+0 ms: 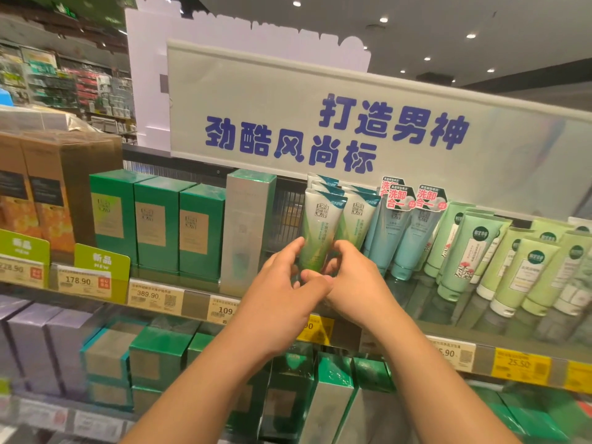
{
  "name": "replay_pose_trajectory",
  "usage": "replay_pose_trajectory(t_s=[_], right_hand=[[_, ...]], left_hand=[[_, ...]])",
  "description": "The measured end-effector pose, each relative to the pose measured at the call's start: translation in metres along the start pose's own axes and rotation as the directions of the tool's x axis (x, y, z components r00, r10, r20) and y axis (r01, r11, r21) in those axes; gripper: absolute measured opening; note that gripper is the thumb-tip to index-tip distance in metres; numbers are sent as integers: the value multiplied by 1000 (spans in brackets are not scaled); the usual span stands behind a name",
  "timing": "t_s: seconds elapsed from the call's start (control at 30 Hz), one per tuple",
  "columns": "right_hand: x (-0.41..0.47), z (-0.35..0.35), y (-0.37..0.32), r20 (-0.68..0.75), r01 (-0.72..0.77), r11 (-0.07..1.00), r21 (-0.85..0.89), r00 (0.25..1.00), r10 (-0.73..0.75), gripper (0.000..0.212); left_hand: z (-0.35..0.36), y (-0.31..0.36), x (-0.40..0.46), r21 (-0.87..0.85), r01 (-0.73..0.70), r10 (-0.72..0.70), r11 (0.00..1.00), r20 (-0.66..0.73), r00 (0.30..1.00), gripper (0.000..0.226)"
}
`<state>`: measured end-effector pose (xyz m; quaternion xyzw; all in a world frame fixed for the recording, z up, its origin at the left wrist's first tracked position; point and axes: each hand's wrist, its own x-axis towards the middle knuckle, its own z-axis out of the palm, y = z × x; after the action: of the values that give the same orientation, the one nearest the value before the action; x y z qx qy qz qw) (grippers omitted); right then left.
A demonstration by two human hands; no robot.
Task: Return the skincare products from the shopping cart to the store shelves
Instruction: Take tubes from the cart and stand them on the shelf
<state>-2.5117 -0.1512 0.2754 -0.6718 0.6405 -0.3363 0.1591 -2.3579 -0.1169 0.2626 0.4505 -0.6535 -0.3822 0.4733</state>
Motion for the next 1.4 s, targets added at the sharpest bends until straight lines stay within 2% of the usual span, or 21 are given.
replay_pose_trajectory(t_s=[0.07, 0.13, 0.27, 0.4, 0.67, 0.87, 1.0, 1.1, 1.23, 1.4], right_hand=[[-5, -2, 1, -23, -13, 1000, 2, 1000, 13, 58], [-12, -4, 2, -63, -24, 1000, 2, 998, 24, 60], [-34, -3, 5, -206, -8, 992, 124, 978, 33, 39], [-60, 9, 13, -367, 87, 945, 316, 930, 37, 22], [-103, 10, 14, -468, 160, 846, 509, 876, 116, 16], [-127, 4, 20, -501, 107, 865, 490, 847, 178, 15], [-155, 1, 25, -544, 79, 863, 500, 803, 242, 35], [-180, -8, 29, -545, 30, 884, 466, 797, 261, 37], [-218, -28, 35, -571, -28, 898, 438, 763, 302, 33], [-278, -62, 45, -606, -66, 887, 458, 707, 365, 42]], left_hand=[[-2, -1, -4, -15, -25, 25, 1000, -1, 1000, 77], [-4, -2, -8, -39, -40, 40, 998, -1, 999, 76], [-9, -6, -18, -112, -99, 101, 989, 17, 995, 75], [-15, -15, -28, -221, -147, 159, 964, 37, 987, 81], [-14, -28, -43, -361, -160, 222, 919, 136, 966, 73], [-6, -36, -46, -480, -142, 277, 866, 224, 934, 70], [9, -36, -53, -557, -87, 313, 826, 325, 892, 82], [24, -31, -63, -592, -46, 337, 805, 391, 856, 87], [49, -18, -83, -606, -9, 361, 796, 462, 810, 78], [91, 11, -115, -593, 14, 397, 805, 556, 730, 76]])
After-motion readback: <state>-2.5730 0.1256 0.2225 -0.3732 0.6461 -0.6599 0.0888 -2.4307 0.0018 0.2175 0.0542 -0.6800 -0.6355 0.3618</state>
